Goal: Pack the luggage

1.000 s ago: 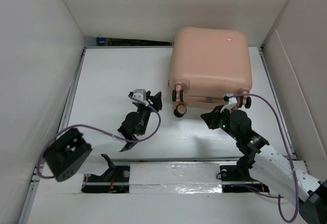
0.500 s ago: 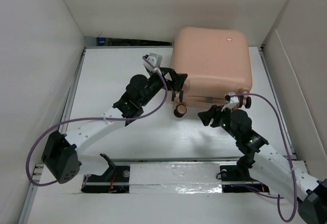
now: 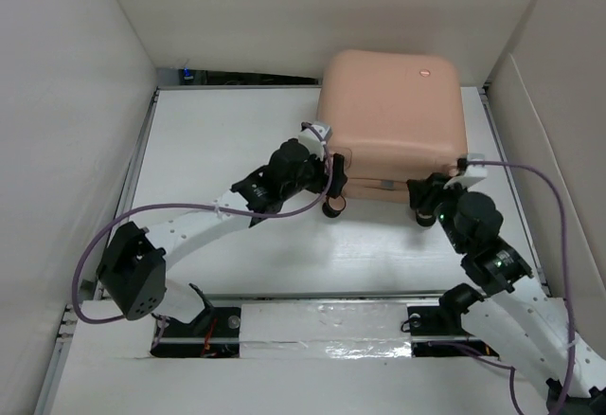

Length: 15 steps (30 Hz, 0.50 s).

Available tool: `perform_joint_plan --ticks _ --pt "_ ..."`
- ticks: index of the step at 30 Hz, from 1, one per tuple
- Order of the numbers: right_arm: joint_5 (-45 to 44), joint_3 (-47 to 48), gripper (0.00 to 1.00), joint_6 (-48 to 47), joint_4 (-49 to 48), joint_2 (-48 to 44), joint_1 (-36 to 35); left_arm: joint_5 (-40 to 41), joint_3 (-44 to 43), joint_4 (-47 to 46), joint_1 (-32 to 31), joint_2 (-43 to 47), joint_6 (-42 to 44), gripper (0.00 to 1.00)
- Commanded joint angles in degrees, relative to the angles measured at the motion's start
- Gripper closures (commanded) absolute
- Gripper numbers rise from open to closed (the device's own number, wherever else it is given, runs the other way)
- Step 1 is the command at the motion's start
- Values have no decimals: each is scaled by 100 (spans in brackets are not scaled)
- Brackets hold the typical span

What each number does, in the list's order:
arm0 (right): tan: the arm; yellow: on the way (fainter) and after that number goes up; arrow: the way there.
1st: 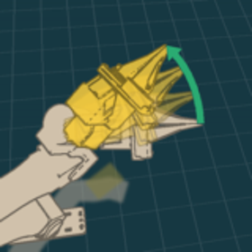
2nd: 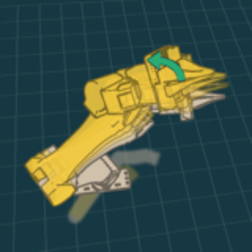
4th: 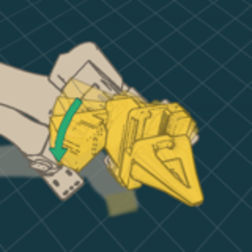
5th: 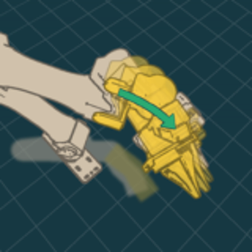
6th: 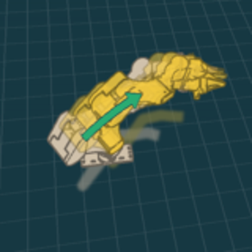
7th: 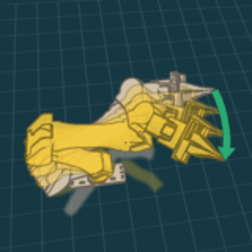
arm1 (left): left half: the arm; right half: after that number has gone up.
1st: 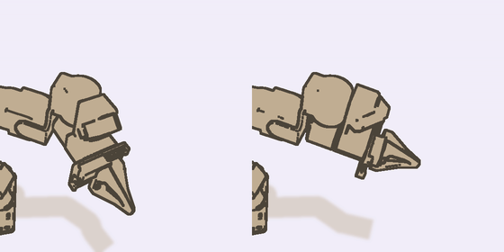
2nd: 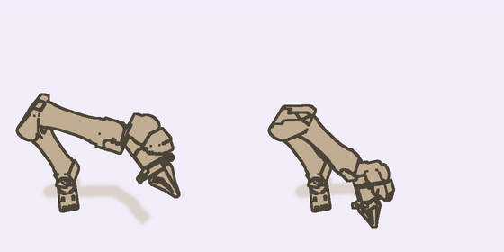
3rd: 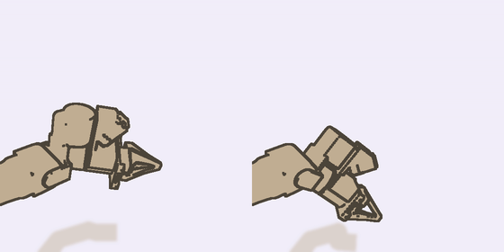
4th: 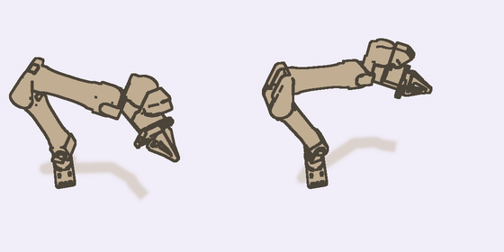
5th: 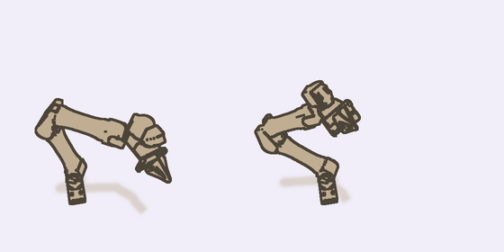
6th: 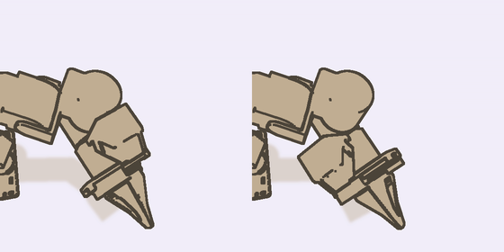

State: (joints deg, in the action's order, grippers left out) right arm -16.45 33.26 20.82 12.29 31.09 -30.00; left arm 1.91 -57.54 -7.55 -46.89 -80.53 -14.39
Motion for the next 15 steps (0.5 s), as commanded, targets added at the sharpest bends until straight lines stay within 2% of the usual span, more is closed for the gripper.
perform_joint_plan --ticks 1,2,3,4,5,6,7,8,9,10,11,12,15 --pt "-1648 1004 52 -613 360 282 248 -50 -442 -176 -4 -208 112 16" --pt "-2025 1112 39 -649 327 414 379 -112 -486 -229 -4 -287 121 18" --pt "-2107 1183 33 -675 213 694 772 -190 -573 -255 -4 -427 121 29" --pt "-2073 1218 29 -693 -58 844 1037 -357 -592 -282 -4 -489 112 34" --pt "-1751 1253 23 -702 -243 1003 1344 -410 -601 -325 -4 -533 112 38" --pt "-1443 1271 21 -693 -393 1196 1678 -463 -618 -361 -4 -577 121 53" --pt "-1031 1332 19 -597 -490 1624 2395 -464 -618 -361 -4 -630 130 61" --pt "-96 1376 15 -579 -596 1846 2733 -472 -610 -370 -4 -639 130 68" --pt "296 1438 13 -570 -684 2048 3041 -525 -583 -370 -4 -648 147 78" --pt "648 1508 12 -544 -615 2259 3575 -534 -557 -379 -4 -622 147 84" --pt "1295 1569 7 -552 -632 2557 3815 -543 -513 -396 -4 -596 156 89" --pt "1606 1544 6 -561 -788 2664 4009 -560 -408 -448 -4 -560 156 100" --pt "2662 1649 0 -632 -948 3182 4476 -595 -128 -633 -4 -455 121 100"
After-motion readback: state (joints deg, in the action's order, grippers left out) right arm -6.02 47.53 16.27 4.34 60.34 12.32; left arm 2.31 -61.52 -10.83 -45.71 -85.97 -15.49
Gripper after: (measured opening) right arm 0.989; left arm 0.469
